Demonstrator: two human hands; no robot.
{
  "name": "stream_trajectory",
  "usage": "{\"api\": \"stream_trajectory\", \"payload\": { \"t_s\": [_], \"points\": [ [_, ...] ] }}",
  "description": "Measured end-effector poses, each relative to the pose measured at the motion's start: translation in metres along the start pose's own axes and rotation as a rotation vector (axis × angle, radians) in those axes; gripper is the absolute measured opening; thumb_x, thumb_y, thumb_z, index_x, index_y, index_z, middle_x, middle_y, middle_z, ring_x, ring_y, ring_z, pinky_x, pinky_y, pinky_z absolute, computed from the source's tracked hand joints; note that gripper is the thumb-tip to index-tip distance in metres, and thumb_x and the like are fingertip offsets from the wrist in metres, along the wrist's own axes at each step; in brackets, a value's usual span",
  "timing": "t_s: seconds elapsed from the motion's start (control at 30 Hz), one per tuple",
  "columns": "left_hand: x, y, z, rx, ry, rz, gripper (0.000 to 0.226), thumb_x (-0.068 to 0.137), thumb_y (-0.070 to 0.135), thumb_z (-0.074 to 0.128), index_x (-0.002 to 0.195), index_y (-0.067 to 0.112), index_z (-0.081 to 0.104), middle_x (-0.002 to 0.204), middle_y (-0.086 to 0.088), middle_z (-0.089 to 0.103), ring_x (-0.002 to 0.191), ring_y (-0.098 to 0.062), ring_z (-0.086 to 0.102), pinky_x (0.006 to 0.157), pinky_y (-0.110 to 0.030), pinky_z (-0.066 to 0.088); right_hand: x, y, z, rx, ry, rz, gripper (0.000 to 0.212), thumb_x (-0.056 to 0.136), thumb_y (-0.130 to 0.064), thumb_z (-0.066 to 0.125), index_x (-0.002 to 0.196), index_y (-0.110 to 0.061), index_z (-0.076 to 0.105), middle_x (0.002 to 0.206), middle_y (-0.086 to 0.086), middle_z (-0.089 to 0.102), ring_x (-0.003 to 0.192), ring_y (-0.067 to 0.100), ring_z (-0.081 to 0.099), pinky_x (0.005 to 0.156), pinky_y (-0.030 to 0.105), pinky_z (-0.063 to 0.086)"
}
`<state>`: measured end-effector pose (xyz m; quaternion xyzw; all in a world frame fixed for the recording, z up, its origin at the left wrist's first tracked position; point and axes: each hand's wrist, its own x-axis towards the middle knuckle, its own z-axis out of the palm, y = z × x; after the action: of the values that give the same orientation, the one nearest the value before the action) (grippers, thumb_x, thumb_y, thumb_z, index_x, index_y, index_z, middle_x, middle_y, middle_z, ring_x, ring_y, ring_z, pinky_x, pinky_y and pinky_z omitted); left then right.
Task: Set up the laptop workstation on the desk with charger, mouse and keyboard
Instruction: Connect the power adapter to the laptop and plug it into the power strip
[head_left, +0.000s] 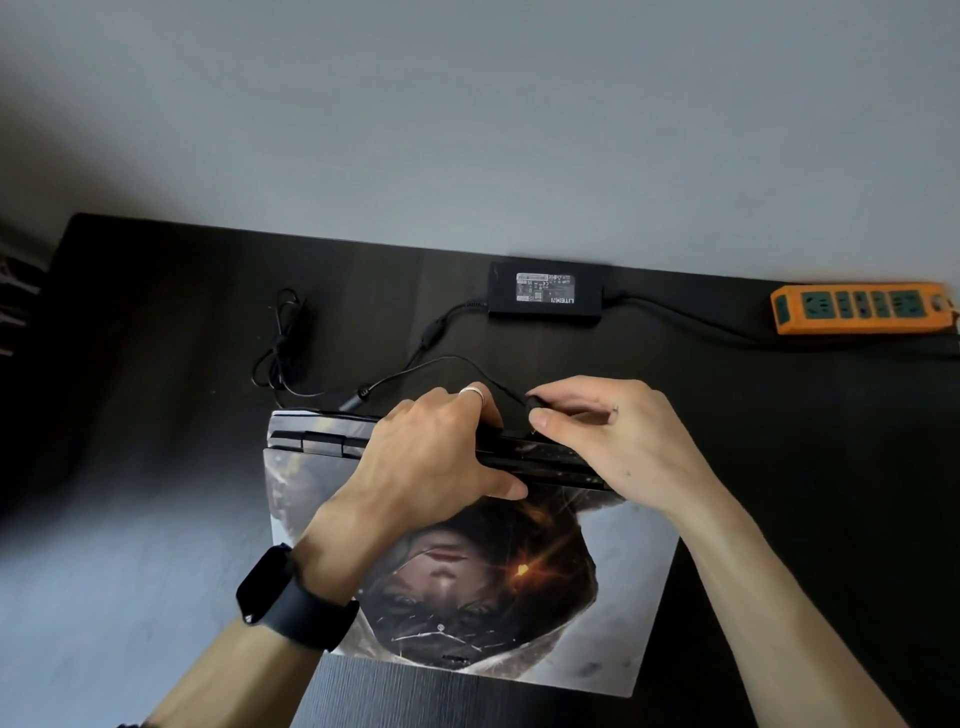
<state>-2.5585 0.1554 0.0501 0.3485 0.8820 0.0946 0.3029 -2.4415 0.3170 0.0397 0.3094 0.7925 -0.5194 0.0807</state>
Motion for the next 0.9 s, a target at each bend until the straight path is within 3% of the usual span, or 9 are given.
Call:
{"api": "stream_trajectory", "payload": {
  "t_s": [0.3,0.4,0.47,0.57,0.67,0.9],
  "points": [
    [0.011,-0.005,0.004,-0.029,-0.010,-0.003,0.061,0.055,0.068,0.078,0.100,0.038,0.052,0.092,0.012,0.055,0.092,-0.017,0.058,0.077,-0.032,0.046,0.002,-0.003,0.009,-0.183,0.056,-0.050,0.026,0.090,-0.047,0.068,0.115,-0.044,0.073,0.106,-0.022,0.075,0.095,-0.002,0.067,0.084,0.029,0.057],
    [0.015,-0.006,0.006,-0.031,-0.014,0.007,0.061,0.055,0.069,0.078,0.100,0.038,0.052,0.091,0.013,0.054,0.091,-0.016,0.057,0.075,-0.030,0.043,-0.001,0.003,0.011,-0.239,0.076,-0.103,0.027,0.094,-0.046,0.062,0.121,-0.046,0.069,0.108,-0.022,0.073,0.073,-0.007,0.059,0.064,0.017,0.045],
    [0.017,-0.007,0.007,-0.035,-0.021,0.013,0.061,0.056,0.069,0.078,0.102,0.038,0.053,0.092,0.013,0.055,0.092,-0.015,0.057,0.076,-0.030,0.045,-0.003,0.007,0.013,-0.260,0.102,-0.146,0.030,0.096,-0.045,0.061,0.125,-0.045,0.067,0.107,-0.021,0.072,0.074,-0.008,0.058,0.061,0.012,0.039],
    [0.020,-0.008,0.009,-0.042,-0.021,0.010,0.063,0.055,0.070,0.077,0.103,0.037,0.053,0.094,0.012,0.057,0.094,-0.016,0.058,0.079,-0.032,0.047,-0.008,0.011,0.013,-0.349,0.067,-0.199,0.044,0.091,-0.050,0.064,0.134,-0.043,0.060,0.113,-0.022,0.070,0.098,0.000,0.063,0.077,0.020,0.049],
    [0.024,-0.007,0.009,-0.040,-0.030,0.018,0.061,0.055,0.070,0.077,0.101,0.037,0.054,0.093,0.012,0.057,0.093,-0.016,0.058,0.075,-0.030,0.044,-0.006,0.015,0.008,-0.330,-0.007,-0.181,0.055,0.087,-0.049,0.071,0.139,-0.042,0.056,0.119,-0.022,0.068,0.106,0.003,0.063,0.090,0.030,0.052],
    [0.033,-0.007,0.010,-0.014,-0.096,-0.009,0.062,0.054,0.067,0.079,0.102,0.036,0.055,0.095,0.012,0.061,0.092,-0.013,0.059,0.073,-0.030,0.043,0.006,0.027,0.007,-0.286,-0.082,-0.158,0.054,0.084,-0.051,0.073,0.136,-0.047,0.056,0.124,-0.022,0.067,0.114,0.001,0.061,0.096,0.033,0.052]
  ]
}}
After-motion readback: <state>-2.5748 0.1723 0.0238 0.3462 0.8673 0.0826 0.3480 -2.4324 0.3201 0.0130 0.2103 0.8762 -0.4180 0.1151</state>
